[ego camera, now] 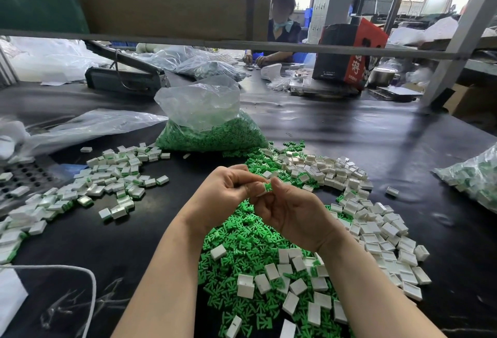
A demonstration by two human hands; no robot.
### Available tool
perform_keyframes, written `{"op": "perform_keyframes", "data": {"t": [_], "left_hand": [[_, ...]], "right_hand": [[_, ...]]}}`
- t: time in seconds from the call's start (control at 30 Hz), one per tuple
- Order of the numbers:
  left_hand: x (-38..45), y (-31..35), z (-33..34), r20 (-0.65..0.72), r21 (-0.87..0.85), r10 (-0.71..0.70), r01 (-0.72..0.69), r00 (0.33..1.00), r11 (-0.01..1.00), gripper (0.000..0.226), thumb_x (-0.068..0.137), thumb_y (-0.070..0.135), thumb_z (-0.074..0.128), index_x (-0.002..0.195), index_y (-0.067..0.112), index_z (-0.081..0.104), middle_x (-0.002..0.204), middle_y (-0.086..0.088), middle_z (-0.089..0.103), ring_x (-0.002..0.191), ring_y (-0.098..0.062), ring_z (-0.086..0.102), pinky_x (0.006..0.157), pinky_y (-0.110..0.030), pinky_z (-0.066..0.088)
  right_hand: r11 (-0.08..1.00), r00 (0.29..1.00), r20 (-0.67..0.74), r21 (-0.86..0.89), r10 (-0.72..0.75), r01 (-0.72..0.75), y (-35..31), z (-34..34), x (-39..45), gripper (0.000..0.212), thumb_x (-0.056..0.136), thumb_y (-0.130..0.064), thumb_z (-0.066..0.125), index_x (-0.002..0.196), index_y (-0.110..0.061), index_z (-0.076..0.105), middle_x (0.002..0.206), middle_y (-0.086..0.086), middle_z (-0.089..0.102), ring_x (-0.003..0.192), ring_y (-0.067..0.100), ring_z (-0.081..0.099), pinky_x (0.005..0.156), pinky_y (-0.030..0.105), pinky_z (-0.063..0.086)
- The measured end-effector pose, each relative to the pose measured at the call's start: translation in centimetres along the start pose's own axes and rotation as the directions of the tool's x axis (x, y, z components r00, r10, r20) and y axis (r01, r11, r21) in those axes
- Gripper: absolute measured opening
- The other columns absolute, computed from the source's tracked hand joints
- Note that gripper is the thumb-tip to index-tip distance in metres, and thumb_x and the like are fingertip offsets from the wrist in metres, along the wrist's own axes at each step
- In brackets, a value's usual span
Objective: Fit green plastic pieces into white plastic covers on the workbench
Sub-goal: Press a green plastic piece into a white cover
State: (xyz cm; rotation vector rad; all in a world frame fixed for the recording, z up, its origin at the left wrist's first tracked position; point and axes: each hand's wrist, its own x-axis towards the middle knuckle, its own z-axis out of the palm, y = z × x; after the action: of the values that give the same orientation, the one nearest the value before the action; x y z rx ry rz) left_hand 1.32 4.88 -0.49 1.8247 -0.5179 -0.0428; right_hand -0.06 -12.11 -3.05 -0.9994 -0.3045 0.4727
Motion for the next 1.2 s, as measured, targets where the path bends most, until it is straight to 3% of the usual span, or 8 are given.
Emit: {"op": "perform_keyframes", "data": {"t": [0.17,0.3,0.5,0.8,0.9,1.03,1.1,1.2], "left_hand": [[0.01,-0.08,0.09,-0.006,-0.007,-0.024,0.024,1.0,1.0,0.034,0.087,0.012,0.069,0.075,0.044,0.075,0.088,0.021,0.073,0.11,0.027,0.039,0.09,-0.006,0.032],[-0.1,0.14,0.28,-0.001,-0.046,-0.005,0.005,1.0,0.999,0.028,0.086,0.012,0.069,0.078,0.037,0.076,0.097,-0.009,0.073,0.096,0.028,0.046,0.083,-0.003,0.036],[-0.06,-0.06,0.2,0.022,-0.067,-0.025,0.027,0.999,0.997,0.022,0.086,0.015,0.069,0.086,0.035,0.076,0.093,0.015,0.075,0.113,0.026,0.04,0.093,-0.009,0.032],[-0.42,0.64,0.21,0.014,-0.036,0.013,-0.013,1.0,0.999,0.024,0.086,0.007,0.068,0.085,0.029,0.076,0.103,-0.03,0.064,0.088,0.018,0.05,0.081,0.0,0.039],[-0.41,0.48,0.14,0.023,-0.052,0.009,-0.008,1.0,0.999,0.023,0.085,0.006,0.068,0.085,0.028,0.076,0.094,-0.024,0.066,0.091,0.014,0.051,0.083,-0.004,0.04],[-0.23,0.02,0.16,0.018,-0.07,-0.025,0.026,1.0,0.997,0.025,0.085,0.009,0.069,0.084,0.033,0.076,0.09,0.009,0.074,0.104,0.027,0.044,0.093,-0.009,0.035],[-0.21,-0.08,0.17,0.011,-0.074,-0.013,0.014,1.0,0.997,0.027,0.086,0.009,0.068,0.083,0.034,0.075,0.09,0.005,0.075,0.1,0.027,0.046,0.088,-0.003,0.036],[-0.28,0.03,0.34,0.006,-0.06,0.011,-0.011,1.0,0.998,0.024,0.087,0.008,0.067,0.085,0.03,0.075,0.1,-0.018,0.072,0.09,0.028,0.048,0.081,0.0,0.037]], "right_hand": [[0.998,1.0,-0.01,-0.062,0.019,-0.02,0.08,0.06,0.04,0.035,0.083,-0.043,0.056,0.087,-0.012,0.072,0.079,0.01,0.053,0.067,0.013,0.05,0.063,0.022,0.036],[0.998,1.0,-0.003,-0.059,0.006,-0.006,0.0,0.03,-0.01,0.04,0.082,-0.045,0.056,0.094,-0.008,0.065,0.08,0.009,0.057,0.068,0.013,0.052,0.064,0.022,0.039],[0.999,1.0,0.008,-0.042,-0.019,0.019,-0.15,0.12,-0.16,0.034,0.083,-0.042,0.057,0.09,-0.011,0.068,0.078,0.004,0.062,0.065,0.011,0.052,0.063,0.02,0.043],[0.999,0.999,0.03,-0.005,-0.041,0.042,0.29,-0.13,0.06,0.034,0.088,-0.036,0.054,0.096,-0.005,0.064,0.08,0.005,0.058,0.064,0.01,0.05,0.06,0.017,0.045],[0.999,0.999,0.03,-0.018,-0.04,0.041,0.3,-0.21,0.05,0.035,0.088,-0.036,0.053,0.098,-0.003,0.062,0.08,0.006,0.057,0.063,0.01,0.049,0.059,0.017,0.044],[0.998,0.998,0.041,-0.053,-0.042,0.044,0.28,-0.04,-0.02,0.035,0.088,-0.037,0.051,0.099,-0.004,0.059,0.08,0.004,0.058,0.064,0.01,0.047,0.058,0.018,0.04],[0.997,0.999,0.039,-0.064,-0.037,0.04,0.31,0.06,-0.02,0.037,0.088,-0.039,0.051,0.101,-0.005,0.058,0.08,0.002,0.058,0.064,0.009,0.047,0.059,0.018,0.039],[0.995,0.999,0.03,-0.095,-0.03,0.033,0.3,0.03,0.05,0.039,0.087,-0.043,0.05,0.098,-0.007,0.058,0.079,0.001,0.059,0.065,0.01,0.048,0.058,0.019,0.037]]}}
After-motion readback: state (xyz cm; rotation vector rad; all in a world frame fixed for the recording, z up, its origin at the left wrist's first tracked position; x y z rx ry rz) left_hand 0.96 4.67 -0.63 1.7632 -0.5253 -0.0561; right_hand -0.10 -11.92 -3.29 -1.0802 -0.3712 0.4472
